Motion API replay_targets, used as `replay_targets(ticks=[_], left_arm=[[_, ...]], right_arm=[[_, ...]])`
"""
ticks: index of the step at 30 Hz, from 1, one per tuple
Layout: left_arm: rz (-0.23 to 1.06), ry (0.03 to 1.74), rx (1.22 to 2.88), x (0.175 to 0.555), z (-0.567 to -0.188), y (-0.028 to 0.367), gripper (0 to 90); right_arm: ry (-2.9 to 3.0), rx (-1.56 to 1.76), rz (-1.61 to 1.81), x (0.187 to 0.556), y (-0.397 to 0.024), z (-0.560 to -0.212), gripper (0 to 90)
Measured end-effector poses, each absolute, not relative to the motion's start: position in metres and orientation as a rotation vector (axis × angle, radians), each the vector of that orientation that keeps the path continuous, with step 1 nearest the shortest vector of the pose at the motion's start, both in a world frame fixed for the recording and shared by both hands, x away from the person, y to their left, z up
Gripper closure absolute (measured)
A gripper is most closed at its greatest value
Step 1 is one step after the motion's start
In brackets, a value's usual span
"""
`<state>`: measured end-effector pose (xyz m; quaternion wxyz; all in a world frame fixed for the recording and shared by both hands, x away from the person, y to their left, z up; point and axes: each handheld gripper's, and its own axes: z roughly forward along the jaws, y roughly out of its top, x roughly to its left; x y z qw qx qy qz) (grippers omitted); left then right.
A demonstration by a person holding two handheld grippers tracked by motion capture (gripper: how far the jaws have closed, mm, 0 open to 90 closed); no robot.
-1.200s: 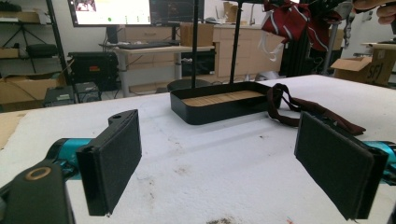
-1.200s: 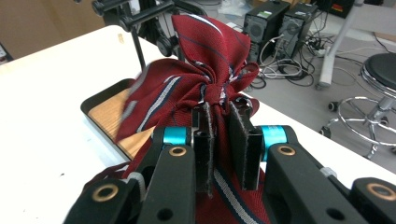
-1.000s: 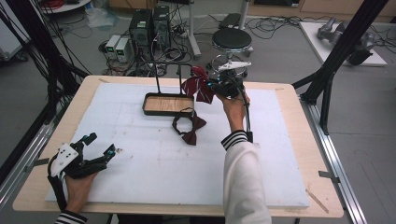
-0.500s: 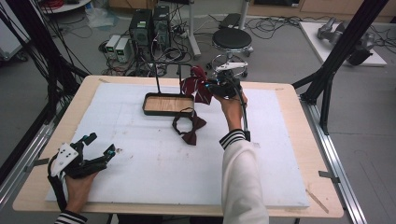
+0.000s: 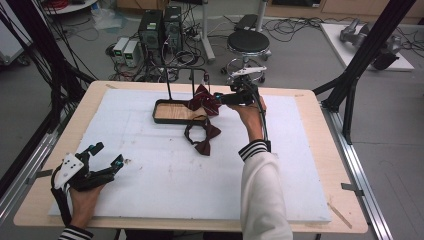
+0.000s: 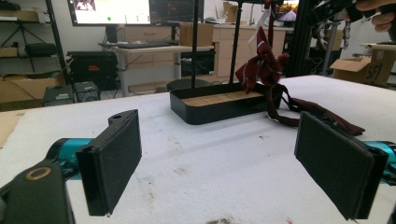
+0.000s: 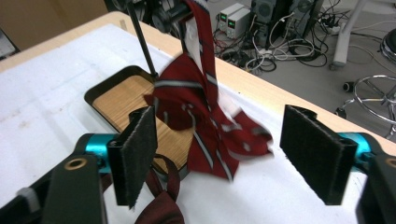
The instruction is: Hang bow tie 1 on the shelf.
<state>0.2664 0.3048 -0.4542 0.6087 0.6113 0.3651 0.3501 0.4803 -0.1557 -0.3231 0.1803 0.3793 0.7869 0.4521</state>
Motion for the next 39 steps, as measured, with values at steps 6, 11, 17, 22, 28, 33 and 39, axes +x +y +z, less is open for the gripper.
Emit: replay_targets(ticks=[6,11,17,22,28,33,39], left_arm=[[0.805,0.846,1.418,0.267,-0.454,0.304,15.2],[0.808,0.847,1.415,0.267,-0.454,0.304,15.2],[0.803,0.851,1.415,0.267,-0.454,0.305,15.2],[0.802,0.851,1.412,0.267,-0.454,0.305,15.2],[0.801,0.85,1.411,0.267,-0.454,0.305,15.2],[0.803,0.847,1.416,0.267,-0.454,0.304,15.2],[0.815,0.842,1.42,0.266,-0.454,0.304,15.2]], right_arm=[[2.238,1.099,1.322,0.471,-0.168,-0.315,19.6],[2.191,1.073,1.38,0.441,-0.191,-0.303,18.5],[2.137,1.014,1.406,0.411,-0.206,-0.294,17.6],[2.116,1.003,1.418,0.39,-0.216,-0.296,17.6],[2.107,0.998,1.412,0.374,-0.223,-0.311,17.2],[2.072,1.013,1.422,0.357,-0.232,-0.326,17.1],[2.038,1.032,1.454,0.341,-0.243,-0.337,16.9]])
